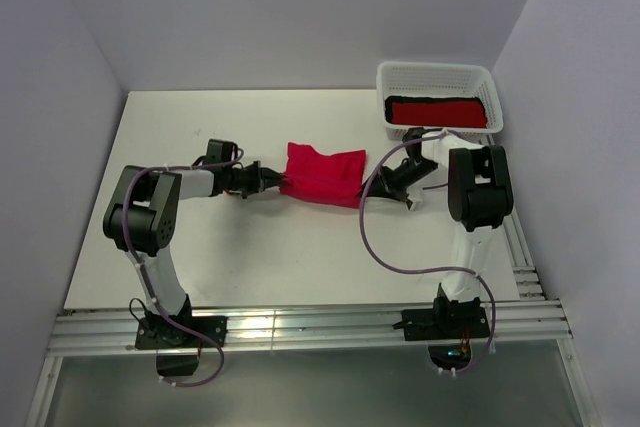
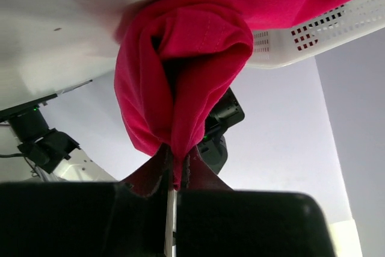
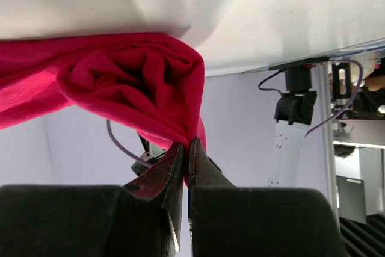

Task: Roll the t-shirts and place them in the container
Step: Roll the tshirt

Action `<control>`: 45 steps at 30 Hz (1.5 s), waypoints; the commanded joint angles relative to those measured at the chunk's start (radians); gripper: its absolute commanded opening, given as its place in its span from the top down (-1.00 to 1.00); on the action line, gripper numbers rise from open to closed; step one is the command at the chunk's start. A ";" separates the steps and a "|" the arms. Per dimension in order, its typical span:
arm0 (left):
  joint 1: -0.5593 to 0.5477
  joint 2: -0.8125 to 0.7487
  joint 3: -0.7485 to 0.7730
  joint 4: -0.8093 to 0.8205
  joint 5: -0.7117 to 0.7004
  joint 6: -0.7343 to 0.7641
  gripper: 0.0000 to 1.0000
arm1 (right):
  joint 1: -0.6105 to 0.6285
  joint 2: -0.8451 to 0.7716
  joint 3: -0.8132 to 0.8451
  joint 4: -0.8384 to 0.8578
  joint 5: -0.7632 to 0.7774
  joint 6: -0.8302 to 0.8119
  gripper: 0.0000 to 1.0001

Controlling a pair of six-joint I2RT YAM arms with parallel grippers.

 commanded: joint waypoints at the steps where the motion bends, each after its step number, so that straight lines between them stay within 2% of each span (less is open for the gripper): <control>1: 0.011 -0.001 0.013 -0.066 -0.015 0.043 0.99 | -0.015 0.010 -0.003 -0.059 0.031 -0.048 1.00; 2: 0.011 -0.018 -0.002 -0.127 -0.011 0.079 0.99 | -0.015 0.007 -0.014 -0.073 0.033 -0.063 1.00; 6: 0.009 -0.090 -0.117 -0.185 0.007 0.164 0.99 | -0.015 -0.025 -0.097 -0.111 0.062 -0.167 1.00; 10: 0.006 -0.270 -0.386 -0.109 -0.002 0.132 0.99 | -0.016 -0.103 -0.259 -0.096 0.087 -0.215 1.00; 15: -0.033 -0.522 -0.530 -0.216 -0.039 0.138 0.99 | -0.016 -0.298 -0.433 -0.108 0.117 -0.279 1.00; 18: -0.089 -0.773 -0.644 -0.235 -0.056 0.032 0.99 | -0.016 -0.413 -0.546 -0.145 0.128 -0.313 1.00; 21: -0.130 -0.944 -0.712 -0.244 -0.093 -0.087 0.99 | -0.015 -0.474 -0.574 -0.218 0.136 -0.344 1.00; 24: -0.133 -1.031 -0.778 -0.224 -0.128 -0.183 0.99 | -0.018 -0.469 -0.545 -0.238 0.145 -0.342 1.00; 29: -0.133 -1.010 -0.794 -0.179 -0.162 -0.241 0.99 | -0.018 -0.387 -0.436 -0.292 0.165 -0.327 1.00; 34: -0.127 -0.853 -0.762 -0.034 -0.188 -0.299 0.99 | -0.021 -0.298 -0.337 -0.277 0.153 -0.272 1.00; 39: -0.080 -0.637 -0.630 -0.043 -0.159 -0.215 0.99 | -0.021 -0.211 -0.283 -0.268 0.139 -0.255 1.00; 42: -0.061 -0.561 -0.555 -0.055 -0.140 -0.171 0.99 | -0.022 -0.182 -0.260 -0.283 0.151 -0.267 1.00; 45: -0.057 -0.535 -0.498 -0.136 -0.137 -0.114 0.99 | -0.021 -0.192 -0.272 -0.285 0.153 -0.273 1.00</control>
